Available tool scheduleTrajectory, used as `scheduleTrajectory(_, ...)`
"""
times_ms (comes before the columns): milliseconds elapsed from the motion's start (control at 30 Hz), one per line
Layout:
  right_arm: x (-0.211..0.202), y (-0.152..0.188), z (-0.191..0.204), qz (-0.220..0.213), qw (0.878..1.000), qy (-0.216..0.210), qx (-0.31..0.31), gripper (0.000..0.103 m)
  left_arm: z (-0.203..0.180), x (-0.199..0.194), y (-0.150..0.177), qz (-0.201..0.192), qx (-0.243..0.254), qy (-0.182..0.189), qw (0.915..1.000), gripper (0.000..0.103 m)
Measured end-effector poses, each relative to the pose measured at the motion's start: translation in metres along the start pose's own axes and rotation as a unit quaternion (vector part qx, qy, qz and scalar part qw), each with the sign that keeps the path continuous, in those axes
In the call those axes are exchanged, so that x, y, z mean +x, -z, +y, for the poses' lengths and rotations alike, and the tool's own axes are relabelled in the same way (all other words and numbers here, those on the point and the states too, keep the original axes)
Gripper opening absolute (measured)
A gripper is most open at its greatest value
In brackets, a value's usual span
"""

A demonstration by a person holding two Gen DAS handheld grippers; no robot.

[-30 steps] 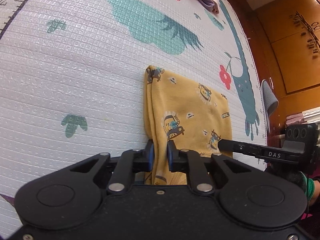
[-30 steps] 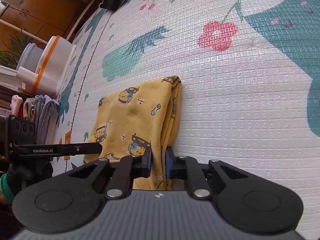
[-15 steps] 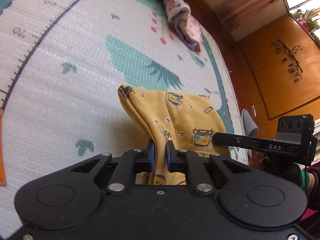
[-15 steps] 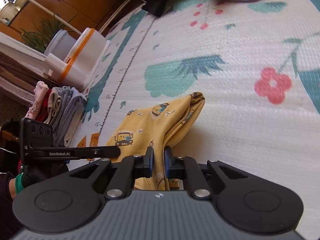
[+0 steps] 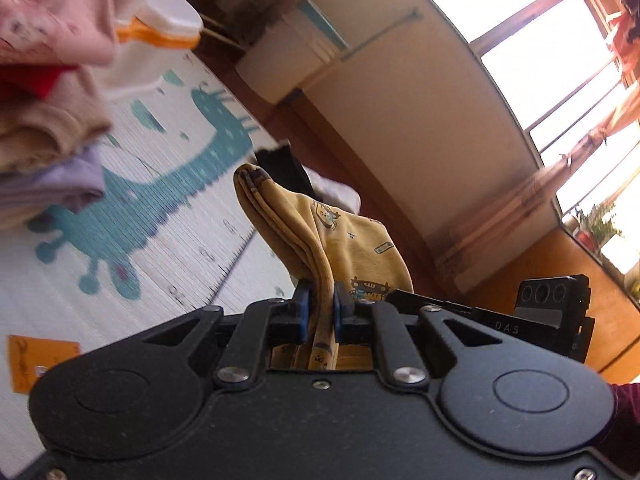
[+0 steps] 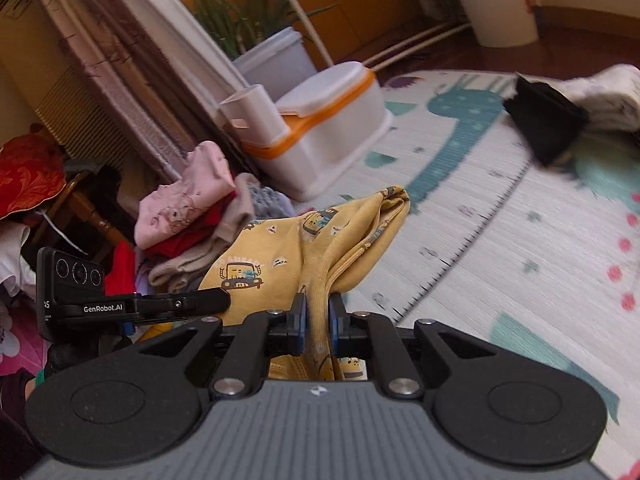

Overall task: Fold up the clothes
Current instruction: 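Carry the folded shirt with both grippers to the clothes pile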

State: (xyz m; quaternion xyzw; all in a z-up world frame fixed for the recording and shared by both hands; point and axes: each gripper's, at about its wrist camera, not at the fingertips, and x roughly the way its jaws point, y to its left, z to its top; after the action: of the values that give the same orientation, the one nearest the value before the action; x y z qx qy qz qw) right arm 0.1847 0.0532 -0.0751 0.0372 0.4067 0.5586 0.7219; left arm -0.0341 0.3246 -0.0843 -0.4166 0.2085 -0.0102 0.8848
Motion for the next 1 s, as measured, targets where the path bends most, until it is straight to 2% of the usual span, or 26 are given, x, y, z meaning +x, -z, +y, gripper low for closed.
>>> scheduleTrajectory(133,0.047,-0.03,0.067,0.01,0.997,-0.056,-0.05,0.013,0.022,-0.081,-0.015,-0.071,-0.032,-0.035,0.9963,0.008)
scheduleTrajectory(333,0.121,-0.055,0.174,0.025,0.983,-0.149,-0.105,0.013,0.048,-0.198,-0.032,-0.17,-0.059,-0.091,0.9794,0.008)
scheduleTrajectory(467,0.167,-0.055,0.237,0.033,0.971,-0.197,-0.133,0.013,0.062,-0.24,-0.033,-0.213,-0.068,-0.122,0.9669,0.008)
scheduleTrajectory(667,0.219,-0.049,0.302,0.047,0.955,-0.252,-0.146,0.013,0.083,-0.303,-0.033,-0.277,-0.081,-0.169,0.9425,0.008)
scheduleTrajectory(800,0.248,-0.048,0.324,0.049,0.955,-0.262,-0.128,0.013,0.101,-0.34,-0.029,-0.312,-0.096,-0.199,0.9241,0.008)
scheduleTrajectory(833,0.26,-0.045,0.326,0.059,0.959,-0.25,-0.123,0.013,0.108,-0.345,-0.025,-0.316,-0.106,-0.206,0.9202,0.008)
scheduleTrajectory(867,0.271,-0.041,0.327,0.069,0.962,-0.236,-0.119,0.014,0.119,-0.347,-0.019,-0.311,-0.117,-0.221,0.9169,0.009)
scheduleTrajectory(900,0.283,-0.037,0.329,0.08,0.965,-0.223,-0.115,0.015,0.131,-0.342,-0.013,-0.297,-0.126,-0.258,0.9107,0.009)
scheduleTrajectory(967,0.3,-0.022,0.33,0.098,0.972,-0.155,-0.147,0.02,0.15,-0.333,0.0,-0.27,-0.136,-0.331,0.8939,0.009)
scheduleTrajectory(1000,0.304,-0.014,0.329,0.102,0.973,-0.131,-0.159,0.02,0.15,-0.334,0.006,-0.276,-0.137,-0.332,0.8915,0.009)
